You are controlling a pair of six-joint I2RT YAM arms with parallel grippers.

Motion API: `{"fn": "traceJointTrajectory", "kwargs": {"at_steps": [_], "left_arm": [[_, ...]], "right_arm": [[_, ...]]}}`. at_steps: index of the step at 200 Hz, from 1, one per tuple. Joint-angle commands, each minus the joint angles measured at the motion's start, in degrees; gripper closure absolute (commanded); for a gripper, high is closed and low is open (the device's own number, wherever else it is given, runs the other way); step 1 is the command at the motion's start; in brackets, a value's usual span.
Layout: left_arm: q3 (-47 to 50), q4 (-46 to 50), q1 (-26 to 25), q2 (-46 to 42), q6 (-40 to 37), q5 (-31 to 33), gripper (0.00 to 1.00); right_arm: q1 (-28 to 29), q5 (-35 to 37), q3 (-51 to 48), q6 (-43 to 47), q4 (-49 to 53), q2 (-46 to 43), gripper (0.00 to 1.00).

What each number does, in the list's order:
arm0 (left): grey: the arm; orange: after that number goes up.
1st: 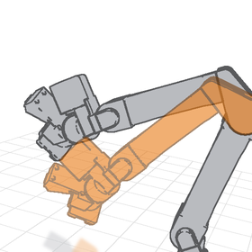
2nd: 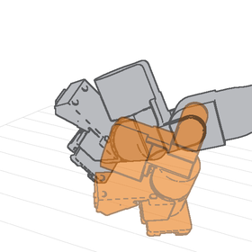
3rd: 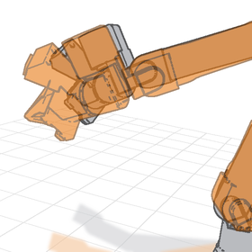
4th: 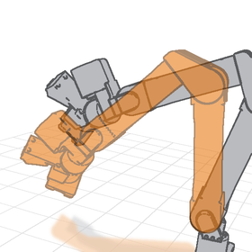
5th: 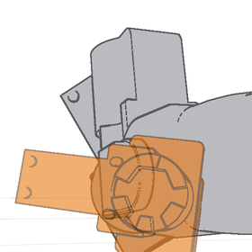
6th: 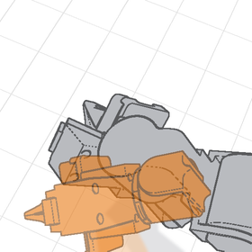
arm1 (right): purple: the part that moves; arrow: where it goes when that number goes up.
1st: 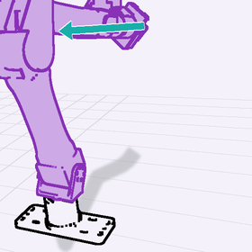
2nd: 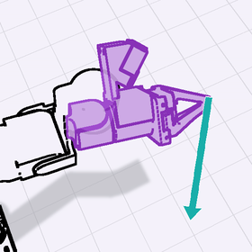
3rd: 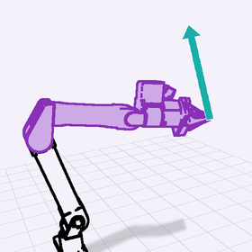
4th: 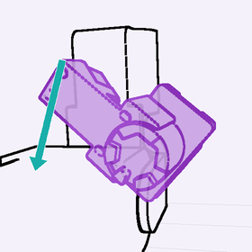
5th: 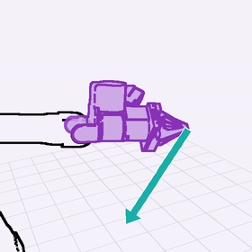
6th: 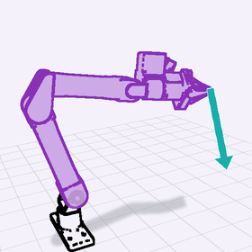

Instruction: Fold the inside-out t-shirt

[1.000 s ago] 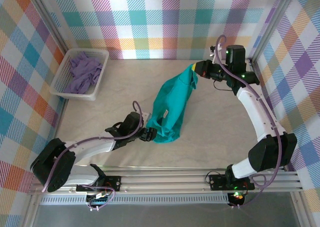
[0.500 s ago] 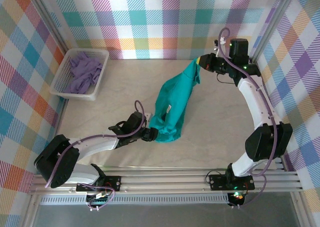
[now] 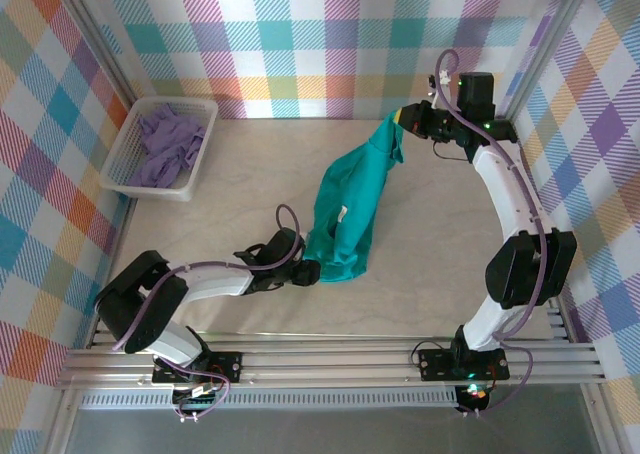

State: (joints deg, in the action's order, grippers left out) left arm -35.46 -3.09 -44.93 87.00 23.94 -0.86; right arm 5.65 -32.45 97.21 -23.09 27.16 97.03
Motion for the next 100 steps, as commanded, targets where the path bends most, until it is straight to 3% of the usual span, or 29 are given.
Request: {"fn": "traceJointTrajectory", "kwargs": {"at_steps": [1,59,65,73,91,100], "left_arm": [[-2.3,-4.9,-2.0,4.5,1.4,-5.2,0.52],[-4.6,-10.0,-1.9,3.8,0.3,-8.4,0.83],[-4.9,-9.8,-1.9,3.4,-0.2,-7.7,0.90],[-5.3,-8.8,-1.7,2.2,-0.8,-5.9,1.00],[-5.6,-2.8,-0.2,-5.2,-3.6,1.3,1.00],[-5.5,1.1,1.1,-11.6,-5.0,7.8,1.00]], "right_arm": [[-0.3,-1.8,1.3,0.8,-0.7,0.3,1.00],[-0.6,-2.1,3.6,0.8,-0.4,0.7,1.00],[-0.7,-2.0,3.8,0.9,-0.2,0.6,1.00],[-1.0,-2.1,3.9,1.1,0.1,0.3,1.00],[-2.6,-2.0,4.0,2.3,1.6,-1.8,1.00],[-3.8,-1.8,3.4,2.7,1.7,-4.3,1.00]]}}
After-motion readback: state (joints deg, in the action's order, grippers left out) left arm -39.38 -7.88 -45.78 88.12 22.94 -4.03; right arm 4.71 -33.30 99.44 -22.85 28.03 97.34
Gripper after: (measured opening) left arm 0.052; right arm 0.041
